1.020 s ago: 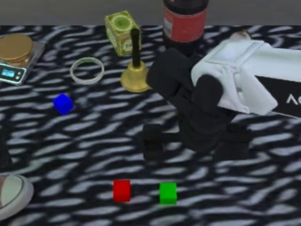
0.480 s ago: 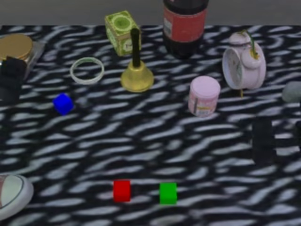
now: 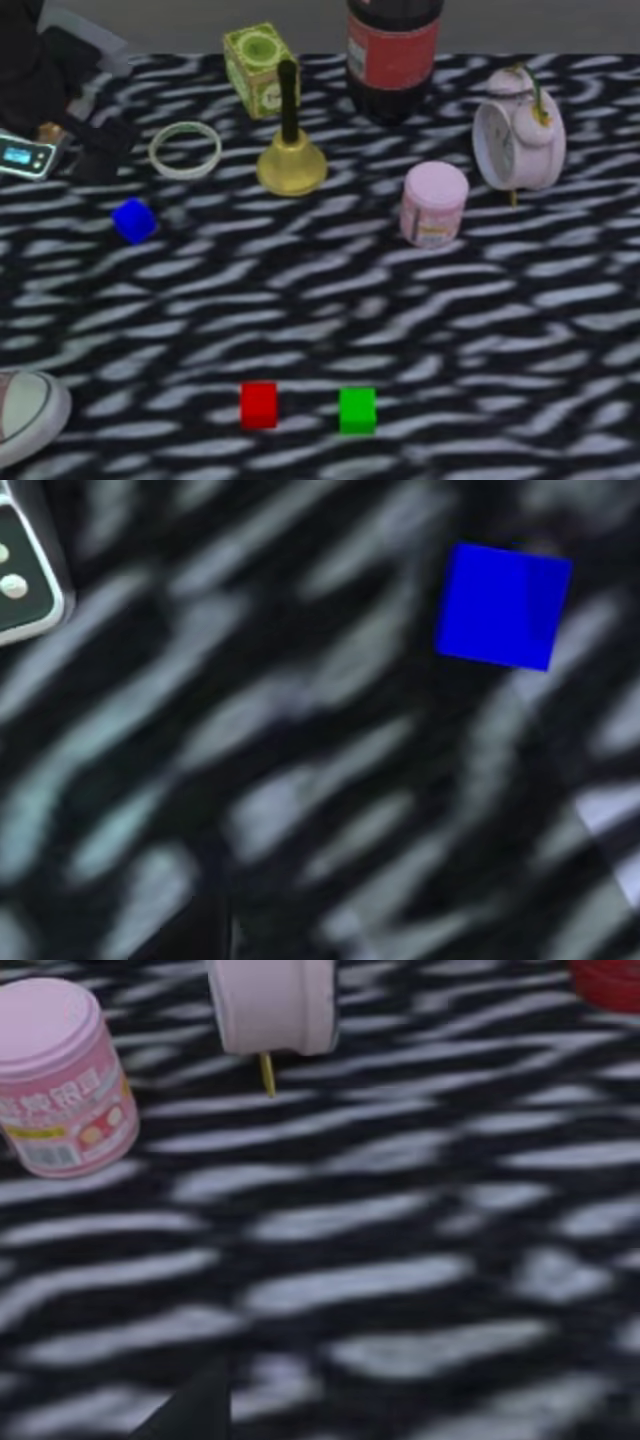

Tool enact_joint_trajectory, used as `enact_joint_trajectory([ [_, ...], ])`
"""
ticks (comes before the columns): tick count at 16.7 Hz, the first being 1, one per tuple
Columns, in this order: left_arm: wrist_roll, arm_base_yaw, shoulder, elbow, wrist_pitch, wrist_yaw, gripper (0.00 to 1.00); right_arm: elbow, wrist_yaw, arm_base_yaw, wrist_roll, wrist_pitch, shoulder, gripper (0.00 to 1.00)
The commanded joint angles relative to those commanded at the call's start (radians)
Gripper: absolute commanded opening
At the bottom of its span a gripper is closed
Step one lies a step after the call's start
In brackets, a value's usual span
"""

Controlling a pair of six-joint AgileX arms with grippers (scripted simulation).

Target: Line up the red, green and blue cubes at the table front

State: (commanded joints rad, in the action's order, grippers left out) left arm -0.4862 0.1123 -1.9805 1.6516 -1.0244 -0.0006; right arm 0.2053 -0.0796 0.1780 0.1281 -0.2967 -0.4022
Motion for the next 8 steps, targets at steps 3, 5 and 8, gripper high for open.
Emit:
enact_joint_trajectory([
  [3, -0.052, 0.015, -0.212, 0.192, -0.103, 0.002, 1.00, -0.119, 0.037, -0.087, -0.071, 0.141, 0.218, 1.00],
  [5, -0.076, 0.022, -0.312, 0.283, -0.151, 0.004, 1.00, -0.169, 0.059, -0.130, -0.103, 0.220, 0.318, 1.00],
  [8, -0.096, 0.028, -0.386, 0.359, -0.188, 0.005, 1.00, -0.203, 0.078, -0.165, -0.126, 0.291, 0.396, 1.00],
])
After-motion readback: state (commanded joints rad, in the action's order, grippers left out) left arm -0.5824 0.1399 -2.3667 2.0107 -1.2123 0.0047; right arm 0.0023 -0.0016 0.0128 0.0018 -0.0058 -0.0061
